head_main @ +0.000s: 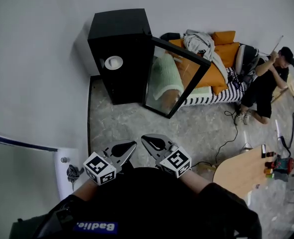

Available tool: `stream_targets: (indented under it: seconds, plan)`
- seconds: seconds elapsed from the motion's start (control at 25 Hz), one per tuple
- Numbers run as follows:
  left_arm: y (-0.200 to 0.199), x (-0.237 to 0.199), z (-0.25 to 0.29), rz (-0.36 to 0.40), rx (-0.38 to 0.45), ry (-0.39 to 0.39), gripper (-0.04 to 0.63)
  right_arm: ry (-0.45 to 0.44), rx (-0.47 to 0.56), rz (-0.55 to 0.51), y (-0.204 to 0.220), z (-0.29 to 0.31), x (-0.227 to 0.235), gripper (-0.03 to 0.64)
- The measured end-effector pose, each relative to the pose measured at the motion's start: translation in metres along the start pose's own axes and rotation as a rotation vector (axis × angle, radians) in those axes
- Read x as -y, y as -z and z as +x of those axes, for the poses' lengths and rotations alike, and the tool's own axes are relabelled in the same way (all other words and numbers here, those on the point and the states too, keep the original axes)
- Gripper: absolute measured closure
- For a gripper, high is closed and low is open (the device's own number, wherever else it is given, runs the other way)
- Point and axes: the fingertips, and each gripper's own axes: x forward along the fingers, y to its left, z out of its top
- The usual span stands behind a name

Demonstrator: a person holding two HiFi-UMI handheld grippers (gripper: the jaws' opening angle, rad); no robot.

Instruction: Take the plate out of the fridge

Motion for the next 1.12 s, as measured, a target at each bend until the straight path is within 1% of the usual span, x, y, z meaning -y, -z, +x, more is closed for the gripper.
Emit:
stream_targets:
  seconds: [0.24,0.48,0.6,0.8,0.96,1.12]
  plan:
    - [-0.022,-0.086,0.002,0.009,-0.015,0.031,0.598,0.034,-0.009,0.033,-0.015,0.073,0.036,0.607]
    - [-0.045,-0.151,0.001,0.007,-0.025,0.079,0.598,0.076,-0.018,0.056,-0.037,0.131,0.063,0.607]
    - [-0.054,-0.179,-0.002,0.021,-0.031,0.108,0.598,0.11,-0.014,0.068,-0.044,0.156,0.077,0.607]
    - [-0.067,-0.219,-0.005,0.022,-0.039,0.138,0.598,0.152,0.01,0.076,-0.058,0.192,0.097,0.607]
    - [-0.073,-0.239,0.0,0.003,-0.037,0.129,0.598,0.158,-0.004,0.083,-0.066,0.204,0.111,0.607]
    - [-0.08,-0.251,0.015,0.003,-0.039,0.111,0.598,0.145,-0.002,0.086,-0.069,0.21,0.133,0.607]
